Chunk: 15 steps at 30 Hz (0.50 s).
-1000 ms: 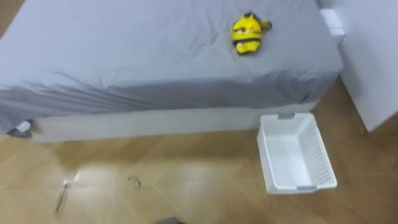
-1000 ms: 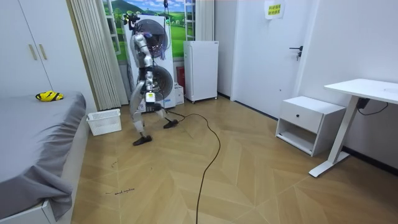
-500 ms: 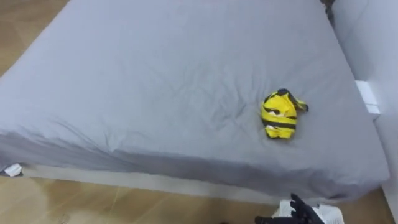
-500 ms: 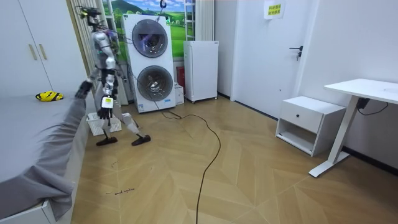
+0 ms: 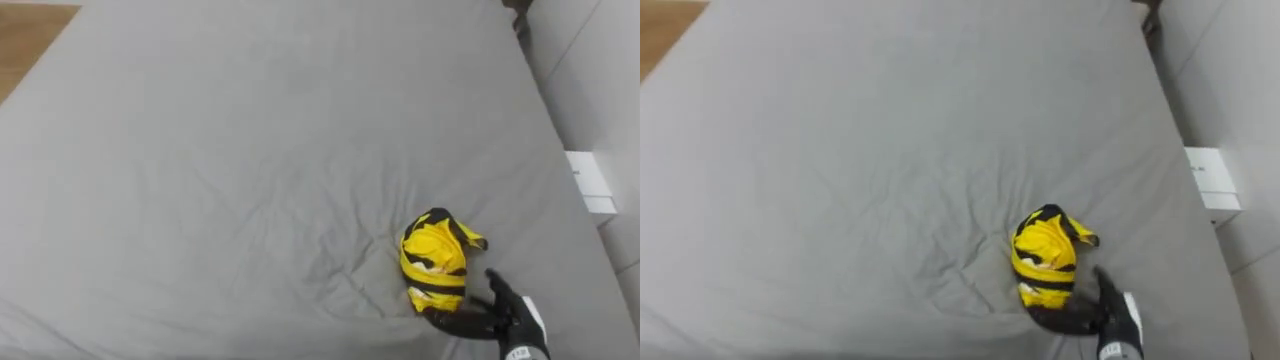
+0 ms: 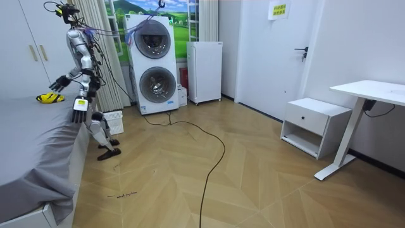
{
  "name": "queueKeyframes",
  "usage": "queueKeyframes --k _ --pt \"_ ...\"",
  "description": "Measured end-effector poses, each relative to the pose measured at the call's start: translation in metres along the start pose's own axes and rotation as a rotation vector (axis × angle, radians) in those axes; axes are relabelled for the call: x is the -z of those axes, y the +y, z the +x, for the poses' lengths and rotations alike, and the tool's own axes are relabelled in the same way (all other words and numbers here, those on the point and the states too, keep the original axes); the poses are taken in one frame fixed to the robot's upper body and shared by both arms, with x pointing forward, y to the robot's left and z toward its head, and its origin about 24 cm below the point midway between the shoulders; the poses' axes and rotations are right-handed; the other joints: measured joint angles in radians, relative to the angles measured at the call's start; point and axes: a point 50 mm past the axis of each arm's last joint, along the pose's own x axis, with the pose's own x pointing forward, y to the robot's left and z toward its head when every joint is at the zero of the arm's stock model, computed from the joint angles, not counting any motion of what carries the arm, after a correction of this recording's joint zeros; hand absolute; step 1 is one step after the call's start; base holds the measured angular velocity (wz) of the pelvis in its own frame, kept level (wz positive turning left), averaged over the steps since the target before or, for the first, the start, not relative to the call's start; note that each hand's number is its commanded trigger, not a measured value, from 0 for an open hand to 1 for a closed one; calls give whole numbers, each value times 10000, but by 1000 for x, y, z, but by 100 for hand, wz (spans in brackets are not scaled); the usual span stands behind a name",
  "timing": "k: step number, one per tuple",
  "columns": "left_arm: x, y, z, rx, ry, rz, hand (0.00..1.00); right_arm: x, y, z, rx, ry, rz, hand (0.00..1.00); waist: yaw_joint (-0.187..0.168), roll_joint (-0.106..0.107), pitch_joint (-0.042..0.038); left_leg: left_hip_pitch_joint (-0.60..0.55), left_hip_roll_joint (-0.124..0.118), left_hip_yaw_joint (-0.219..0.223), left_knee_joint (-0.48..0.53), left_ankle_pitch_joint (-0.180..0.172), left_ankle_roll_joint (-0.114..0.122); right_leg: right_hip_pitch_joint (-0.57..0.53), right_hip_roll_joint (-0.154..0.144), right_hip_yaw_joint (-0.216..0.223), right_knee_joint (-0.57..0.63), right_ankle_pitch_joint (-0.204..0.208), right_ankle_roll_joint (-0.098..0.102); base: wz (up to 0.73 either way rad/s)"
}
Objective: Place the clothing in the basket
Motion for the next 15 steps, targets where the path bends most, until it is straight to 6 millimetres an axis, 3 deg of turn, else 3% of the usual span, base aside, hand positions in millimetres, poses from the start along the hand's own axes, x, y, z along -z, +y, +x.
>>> queueKeyframes --k 1,4,7,12,15 --pt "5 1 -2 -47 151 -90 0 -9 1 0 41 -413 -48 0 3 -65 -117 341 -169 67 -464 134 89 89 -99 66 -116 -2 116 -28" --pt "11 3 -3 -60 303 -164 0 -17 0 0 117 -930 -99 0 -126 -159 -149 942 -491 108 -1161 322 177 440 -243 83 -520 38 252 -2" --pt "18 3 -6 -82 456 -151 0 -19 0 0 113 -1023 -253 0 -172 -184 -164 1238 -597 103 -1565 399 216 641 -306 99 -675 8 306 0" --pt "18 3 -6 -83 465 -157 0 -23 1 0 103 -1257 -504 0 -184 -95 -114 1316 -646 -23 -1841 446 225 864 -308 22 -999 43 356 6" --pt "15 3 -5 -65 388 -153 0 -29 1 1 275 -1497 -510 0 -185 -137 -63 1307 -658 -203 -1966 453 212 863 -320 -249 -1000 43 357 15"
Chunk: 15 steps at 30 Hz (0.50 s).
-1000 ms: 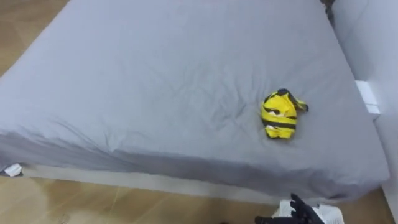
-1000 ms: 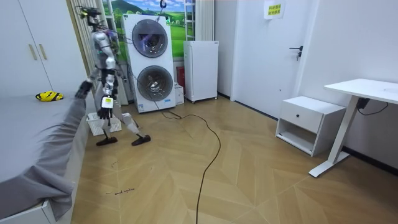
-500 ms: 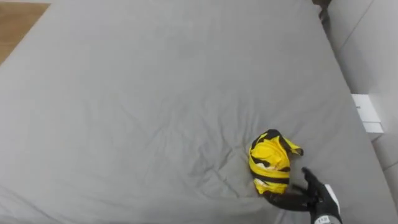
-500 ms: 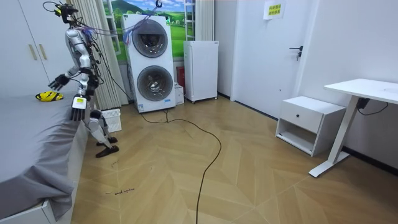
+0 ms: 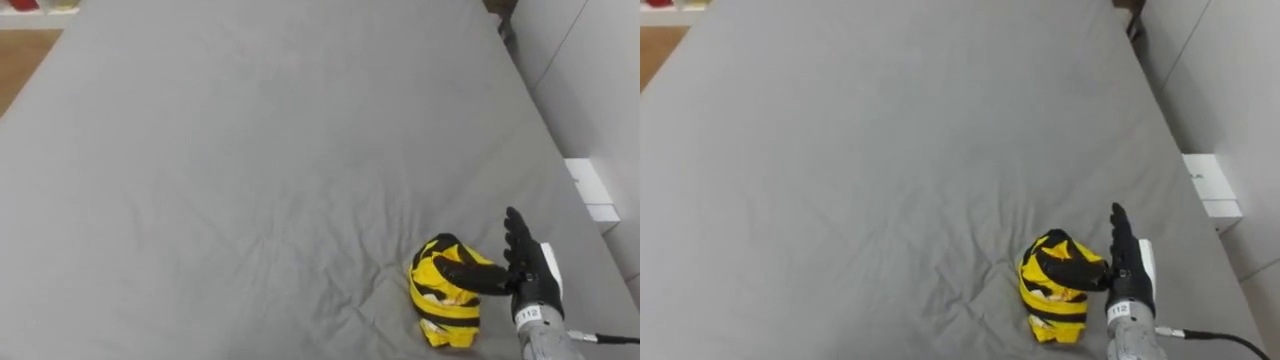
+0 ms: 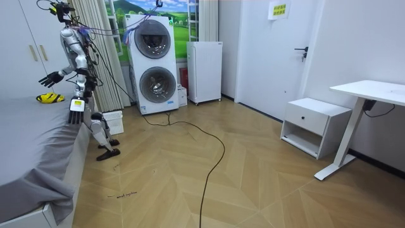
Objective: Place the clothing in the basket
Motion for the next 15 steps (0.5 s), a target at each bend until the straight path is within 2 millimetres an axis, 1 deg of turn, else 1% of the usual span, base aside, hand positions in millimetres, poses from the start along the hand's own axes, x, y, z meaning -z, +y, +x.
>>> queueKeyframes --k 1,2,3,4,5,6,8,9,11,13,15 --pt "-2 -1 1 23 -53 1 0 -4 0 2 149 -110 47 0 6 -45 30 -35 0 -18 -24 4 -6 -35 -9 -113 -2 0 0 11" --pt "-3 -1 1 42 -69 20 0 -6 0 3 218 -173 68 0 10 -63 32 -73 0 -17 -24 4 -6 -73 -16 -164 -3 0 0 4" --pt "-3 -2 1 93 -92 76 0 -11 1 6 331 -331 119 0 16 -90 47 -144 -6 -16 -23 4 -6 -133 -36 -316 -9 0 0 0" --pt "-3 -3 1 121 -88 97 0 -15 2 9 417 -475 131 0 79 -105 50 -221 -19 -22 -24 5 -3 -201 -54 -376 -11 1 1 0" --pt "-4 -3 1 113 -92 129 0 -17 3 10 462 -536 106 0 117 -119 42 -264 -25 -25 -24 9 3 -240 -62 -405 -11 1 2 0" --pt "-4 -2 1 90 -125 209 0 -19 4 10 508 -619 25 0 185 -159 15 -355 -33 -37 -21 13 9 -319 -82 -569 -15 1 2 0" --pt "-5 -1 1 62 -109 221 0 -20 6 10 483 -657 -99 0 241 -182 9 -419 -53 -127 -21 16 14 -343 -114 -804 -25 2 3 9" --pt "-4 -1 1 49 -26 236 0 -19 7 10 468 -657 -135 0 270 -182 8 -457 -69 -155 -18 25 28 -356 -129 -837 -35 2 4 15" --pt "-3 0 1 -13 102 259 0 -16 11 12 402 -506 -301 0 265 -196 3 -536 -104 -306 -16 55 46 -362 -147 -937 -101 14 22 16" --pt "-5 0 2 -18 161 268 0 0 14 15 305 259 -615 0 297 -182 13 -606 -151 -417 -16 98 68 -314 -185 -1073 -194 38 58 21" --pt "-6 -1 3 -9 165 243 0 12 16 15 210 843 -823 0 390 -150 24 -708 -188 -514 -10 138 88 -380 -220 -1095 -198 39 61 13"
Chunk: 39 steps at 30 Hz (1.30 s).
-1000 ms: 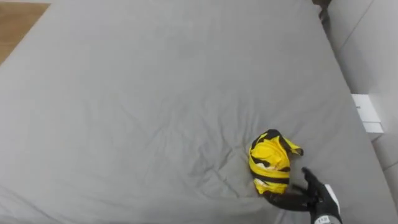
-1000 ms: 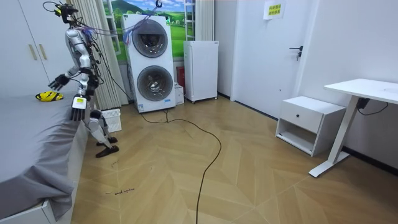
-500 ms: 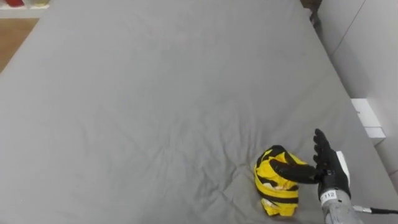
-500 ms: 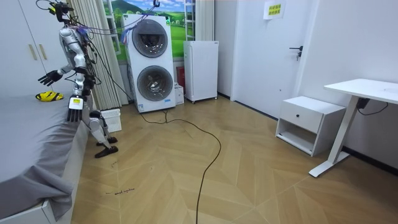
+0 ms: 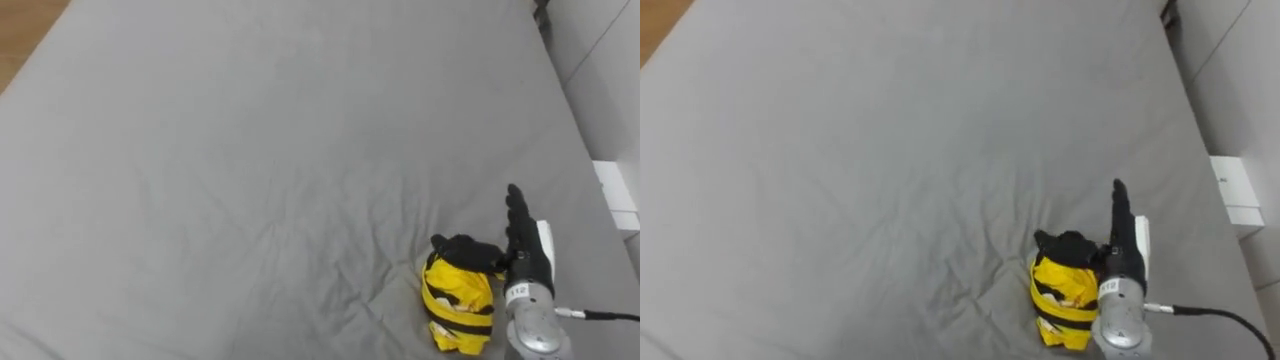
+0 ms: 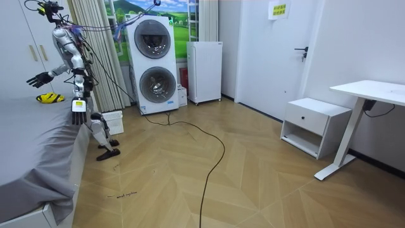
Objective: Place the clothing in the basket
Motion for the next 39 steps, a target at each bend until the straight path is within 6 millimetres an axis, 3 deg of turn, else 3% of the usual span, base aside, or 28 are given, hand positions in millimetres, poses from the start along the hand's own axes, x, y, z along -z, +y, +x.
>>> queueKeyframes --k 2,4,9,13,14,15,22,23,31,36,38,39 --pt "0 0 0 3 14 -44 0 15 1 1 -41 687 -204 0 118 33 23 -58 -26 -61 16 13 19 -27 -23 -83 0 14 23 14" --pt "-1 1 1 22 -24 21 0 38 -2 -2 -92 1707 -586 0 130 42 26 -288 -150 -400 30 142 60 -109 -119 -371 -4 16 29 42" --pt "5 2 0 2 317 52 0 56 -14 0 90 2584 -1078 0 215 50 11 -623 -252 -653 233 193 91 -118 -202 -792 -142 41 80 27" --pt "7 3 -1 -14 488 99 0 67 -22 1 210 3337 -1423 0 264 93 13 -767 -298 -703 419 202 107 -25 -208 -856 -233 18 128 23" --pt "8 3 -1 -24 526 144 0 70 -23 0 218 3426 -1493 79 263 112 15 -751 -314 -736 440 207 115 61 -198 -885 -311 32 152 23" --pt "10 5 -1 -63 622 381 0 74 -27 -1 264 3617 -1655 100 298 133 6 -699 -346 -734 487 214 128 173 -216 -928 -337 12 191 22" --pt "9 11 0 -254 884 1230 0 89 -55 -8 598 4018 -3000 100 370 175 -23 -656 -442 -697 503 237 172 430 -234 -1039 -543 -25 258 21" --pt "8 12 0 -258 862 1229 0 92 -58 -10 639 4155 -3056 100 368 143 -73 -633 -447 -633 478 243 180 477 -227 -1027 -615 -25 258 12" --pt "3 9 1 -132 723 1180 0 113 -56 -27 373 5031 -2964 100 339 -6 -113 -248 -395 -420 97 246 182 627 -193 -720 -655 -25 259 -7" --pt "-1 7 2 -94 580 1126 0 118 -46 -32 251 5383 -1946 100 337 -146 -22 230 -352 -289 -171 245 180 809 -160 -133 -649 -25 259 -26" --pt "-10 3 4 -39 275 1071 0 114 -42 -28 143 5300 -1612 100 323 -247 78 280 -337 -125 -182 245 180 772 -148 128 -629 -24 257 -22" --pt "-12 3 4 -28 231 1062 0 114 -42 -28 91 5329 -1540 100 310 -260 85 290 -334 -78 -182 245 180 765 -146 205 -625 -24 257 -25"
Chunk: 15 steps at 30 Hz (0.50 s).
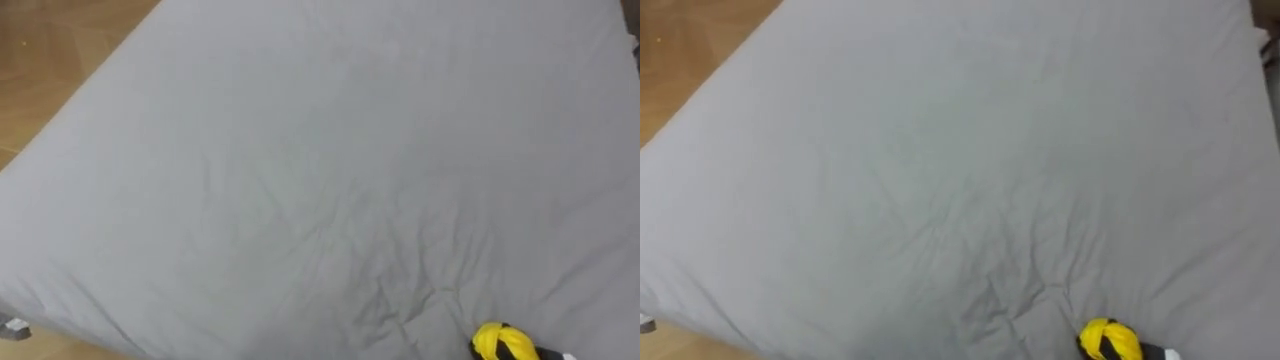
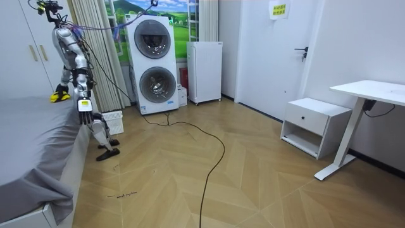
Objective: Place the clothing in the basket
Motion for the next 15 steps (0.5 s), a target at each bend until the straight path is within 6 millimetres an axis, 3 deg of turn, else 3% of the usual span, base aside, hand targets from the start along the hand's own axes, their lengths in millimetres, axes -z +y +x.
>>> queueKeyframes --k 8,12,15 --pt "-16 3 3 -48 -431 -441 0 -15 -11 2 1 -217 1573 100 -298 -15 -17 597 22 366 -202 -2 3 29 75 1223 237 7 12 -33" --pt "-13 15 4 -315 -230 -833 0 -47 -35 2 535 -1437 2533 100 -765 -72 -40 874 58 820 -216 -3 3 12 105 1728 334 13 26 -39" --pt "-3 21 3 -456 101 -919 0 -54 -54 1 955 -1818 3092 100 -1006 -191 -53 988 80 1183 -223 -3 3 1 115 2027 364 29 51 -25"
